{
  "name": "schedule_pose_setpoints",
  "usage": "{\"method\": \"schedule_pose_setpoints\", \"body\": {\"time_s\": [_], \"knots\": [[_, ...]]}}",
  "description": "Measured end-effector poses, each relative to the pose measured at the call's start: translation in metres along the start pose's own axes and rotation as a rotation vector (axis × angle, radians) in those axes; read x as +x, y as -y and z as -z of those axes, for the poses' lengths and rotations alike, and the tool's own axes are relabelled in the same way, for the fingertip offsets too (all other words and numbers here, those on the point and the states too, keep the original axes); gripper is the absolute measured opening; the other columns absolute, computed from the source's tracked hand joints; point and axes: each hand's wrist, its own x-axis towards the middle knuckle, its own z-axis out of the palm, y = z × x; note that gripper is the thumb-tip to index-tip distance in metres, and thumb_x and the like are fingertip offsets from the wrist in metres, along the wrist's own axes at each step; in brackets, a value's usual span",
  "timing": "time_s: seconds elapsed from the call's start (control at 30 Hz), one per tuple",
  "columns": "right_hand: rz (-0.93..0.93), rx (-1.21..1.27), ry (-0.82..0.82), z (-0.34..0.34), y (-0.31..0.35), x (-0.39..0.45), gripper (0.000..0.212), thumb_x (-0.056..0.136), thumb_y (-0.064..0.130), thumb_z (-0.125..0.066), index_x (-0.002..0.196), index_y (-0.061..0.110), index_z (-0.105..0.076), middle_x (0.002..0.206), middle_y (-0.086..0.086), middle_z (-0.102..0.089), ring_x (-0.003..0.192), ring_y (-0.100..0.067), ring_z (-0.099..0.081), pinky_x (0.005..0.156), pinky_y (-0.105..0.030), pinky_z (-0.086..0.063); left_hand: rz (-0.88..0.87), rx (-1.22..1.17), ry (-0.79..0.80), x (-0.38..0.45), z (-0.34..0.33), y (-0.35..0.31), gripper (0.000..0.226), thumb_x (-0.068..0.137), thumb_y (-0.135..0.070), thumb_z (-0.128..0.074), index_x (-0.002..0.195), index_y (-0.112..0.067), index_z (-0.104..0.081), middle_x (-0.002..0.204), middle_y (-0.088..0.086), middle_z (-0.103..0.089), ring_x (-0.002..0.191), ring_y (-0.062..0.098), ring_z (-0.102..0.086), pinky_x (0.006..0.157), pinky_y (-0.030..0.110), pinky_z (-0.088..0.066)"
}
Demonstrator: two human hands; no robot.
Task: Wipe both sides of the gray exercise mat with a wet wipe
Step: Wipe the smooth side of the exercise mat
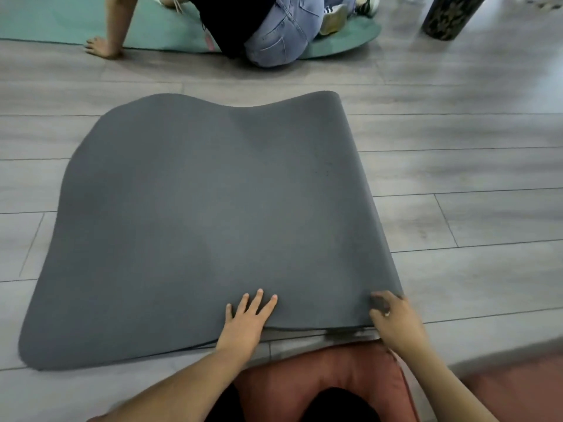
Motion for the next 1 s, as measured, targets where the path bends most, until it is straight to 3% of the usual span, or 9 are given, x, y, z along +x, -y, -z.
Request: {"method": "schedule_pose_setpoints", "body": {"time_s": [0.07, 0.13, 0.23, 0.33, 0.5, 0.63, 0.77, 0.87, 1.0], "knots": [[-0.076, 0.138, -0.100, 0.012, -0.005, 0.027, 0.029, 0.083, 0.032, -0.057, 0.110, 0.025, -0.066, 0.096, -0.003, -0.058, 0.080, -0.022, -0.060, 0.082, -0.035, -0.051, -0.005, -0.045, -0.018, 0.003, -0.005, 0.007, 0.103, 0.095, 0.012, -0.040, 0.152, -0.048, 0.021, 0.170, -0.006, 0.017, 0.158, 0.026, 0.007, 0.127, 0.052, -0.007], [-0.178, 0.161, -0.169, 0.024, -0.007, 0.062, 0.045, 0.085, 0.054, -0.050, 0.114, 0.022, -0.063, 0.096, -0.005, -0.065, 0.084, -0.026, -0.062, 0.080, -0.039, -0.052, -0.014, -0.076, -0.039, 0.001, -0.006, 0.014, 0.103, 0.095, 0.011, -0.040, 0.144, -0.052, 0.024, 0.170, -0.009, 0.016, 0.158, 0.023, 0.007, 0.128, 0.047, -0.005], [-0.284, 0.251, -0.027, 0.030, 0.004, 0.114, 0.073, 0.082, 0.072, -0.052, 0.127, 0.014, -0.054, 0.111, -0.006, -0.066, 0.093, -0.029, -0.063, 0.080, -0.036, -0.046, -0.023, -0.109, -0.076, 0.002, -0.006, 0.017, 0.099, 0.096, 0.007, -0.040, 0.142, -0.054, 0.023, 0.169, -0.011, 0.017, 0.158, 0.020, 0.009, 0.127, 0.043, -0.001], [-0.342, 0.514, 0.176, 0.028, 0.013, 0.142, 0.058, 0.077, 0.055, -0.073, 0.105, 0.005, -0.064, 0.101, -0.009, -0.067, 0.090, -0.029, -0.063, 0.081, -0.038, -0.049, -0.014, -0.110, -0.064, 0.005, -0.008, 0.019, 0.102, 0.097, 0.006, -0.039, 0.138, -0.058, 0.029, 0.168, -0.013, 0.021, 0.157, 0.018, 0.012, 0.127, 0.041, 0.001], [0.009, 0.087, -0.327, 0.088, 0.015, 0.139, 0.036, 0.084, 0.050, -0.065, 0.084, 0.014, -0.060, 0.072, -0.007, -0.059, 0.077, -0.035, -0.060, 0.063, -0.036, -0.043, -0.057, -0.094, -0.052, 0.025, -0.009, -0.025, 0.106, 0.097, 0.004, -0.038, 0.138, -0.059, 0.036, 0.169, -0.009, 0.021, 0.157, 0.022, 0.010, 0.128, 0.047, -0.002], [-0.090, 0.007, -0.338, 0.111, -0.030, 0.144, 0.043, 0.081, 0.059, -0.063, 0.077, 0.017, -0.054, 0.069, -0.005, -0.058, 0.069, -0.033, -0.054, 0.060, -0.038, -0.047, -0.107, -0.055, 0.024, 0.049, -0.002, -0.084, 0.086, 0.102, 0.001, -0.035, 0.159, -0.045, 0.008, 0.171, 0.001, 0.014, 0.157, 0.032, 0.003, 0.124, 0.057, -0.009], [-0.229, -0.073, -0.301, 0.091, -0.087, 0.153, 0.048, 0.080, 0.062, -0.062, 0.079, 0.016, -0.049, 0.071, -0.008, -0.054, 0.068, -0.034, -0.056, 0.061, -0.040, -0.051, -0.147, 0.021, 0.137, 0.058, -0.012, -0.111, 0.082, 0.104, -0.015, -0.047, 0.160, -0.043, 0.007, 0.171, 0.005, 0.011, 0.156, 0.037, 0.000, 0.118, 0.065, -0.011], [-0.410, -0.076, -0.245, 0.083, -0.119, 0.162, 0.061, 0.074, 0.068, -0.064, 0.105, 0.018, -0.052, 0.098, -0.015, -0.055, 0.078, -0.037, -0.058, 0.073, -0.049, -0.056, -0.177, 0.022, 0.191, 0.061, -0.016, -0.123, 0.086, 0.101, -0.024, -0.056, 0.160, -0.043, 0.004, 0.171, 0.006, 0.008, 0.155, 0.039, 0.001, 0.118, 0.068, -0.005], [-0.361, 0.144, -0.365, 0.098, -0.089, 0.173, 0.049, 0.080, 0.046, -0.060, 0.121, 0.024, -0.047, 0.121, -0.021, -0.047, 0.105, -0.040, -0.051, 0.092, -0.054, -0.047, -0.220, 0.004, 0.276, 0.064, -0.012, -0.115, 0.081, 0.102, -0.044, -0.051, 0.156, -0.051, 0.010, 0.170, 0.004, 0.016, 0.156, 0.036, 0.008, 0.120, 0.065, 0.000]]}}
